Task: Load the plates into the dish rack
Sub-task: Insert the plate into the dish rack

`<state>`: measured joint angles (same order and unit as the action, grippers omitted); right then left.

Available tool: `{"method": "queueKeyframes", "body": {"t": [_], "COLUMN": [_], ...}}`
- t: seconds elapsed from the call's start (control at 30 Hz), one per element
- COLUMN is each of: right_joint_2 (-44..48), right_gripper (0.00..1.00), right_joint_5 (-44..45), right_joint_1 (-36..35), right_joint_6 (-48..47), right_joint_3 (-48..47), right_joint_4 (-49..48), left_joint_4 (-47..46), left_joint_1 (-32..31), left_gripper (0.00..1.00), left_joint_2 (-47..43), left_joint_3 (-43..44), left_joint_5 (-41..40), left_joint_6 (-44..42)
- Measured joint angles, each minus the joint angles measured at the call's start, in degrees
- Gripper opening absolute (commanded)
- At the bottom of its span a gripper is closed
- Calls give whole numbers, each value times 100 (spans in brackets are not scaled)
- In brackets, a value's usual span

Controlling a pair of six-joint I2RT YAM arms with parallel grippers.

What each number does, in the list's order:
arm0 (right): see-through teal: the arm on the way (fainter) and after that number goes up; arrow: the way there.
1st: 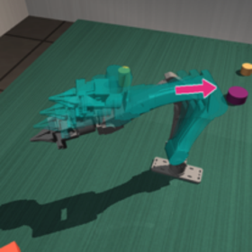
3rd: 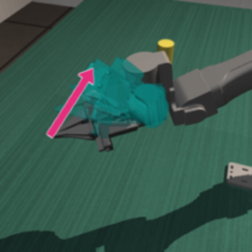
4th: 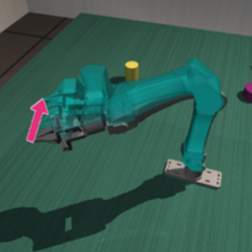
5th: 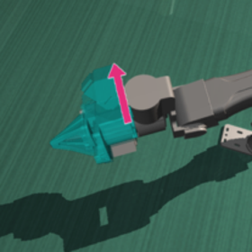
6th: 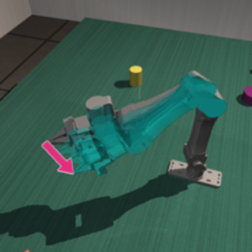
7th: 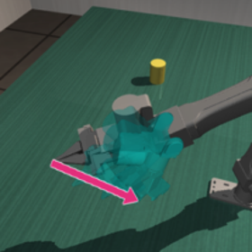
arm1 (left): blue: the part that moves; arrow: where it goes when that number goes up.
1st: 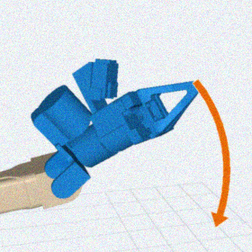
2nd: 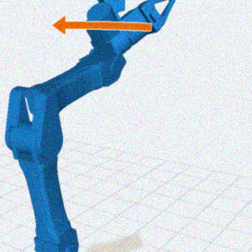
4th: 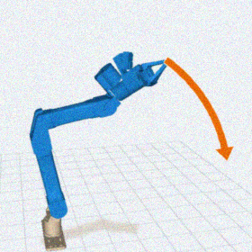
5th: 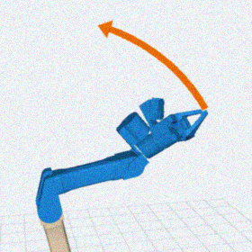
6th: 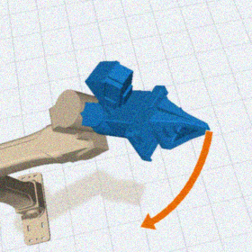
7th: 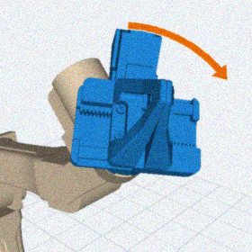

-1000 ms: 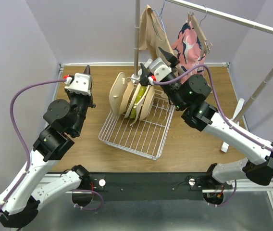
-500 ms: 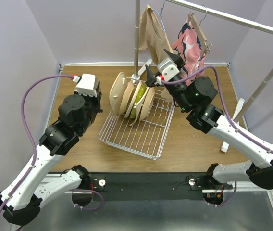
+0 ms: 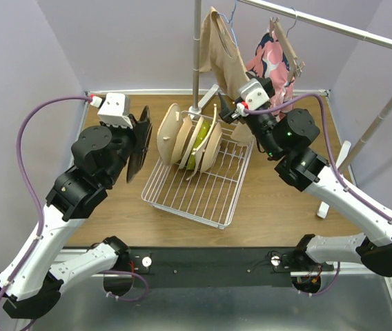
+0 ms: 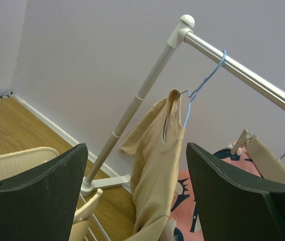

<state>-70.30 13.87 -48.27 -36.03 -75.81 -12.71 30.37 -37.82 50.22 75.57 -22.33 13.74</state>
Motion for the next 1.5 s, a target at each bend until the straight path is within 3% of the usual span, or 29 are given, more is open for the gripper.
{"method": "queueKeyframes", "body": {"t": [0.73, 1.5], "right_joint_2": [74, 232], "right_gripper": [87, 87], "right_joint_5": [-94, -275], "right_joint_1": [555, 942], "right_joint_6": [754, 1161], "right_joint_3": [35, 92], "right_joint_4": [382, 601], "left_joint_4": [2, -1327], "left_joint_1": [0, 0], "left_gripper": [0, 0], "left_joint_2": [293, 811], "left_joint_3": [979, 903], "left_joint_5": [1043, 2378], "left_joint_6": [1143, 2009]}}
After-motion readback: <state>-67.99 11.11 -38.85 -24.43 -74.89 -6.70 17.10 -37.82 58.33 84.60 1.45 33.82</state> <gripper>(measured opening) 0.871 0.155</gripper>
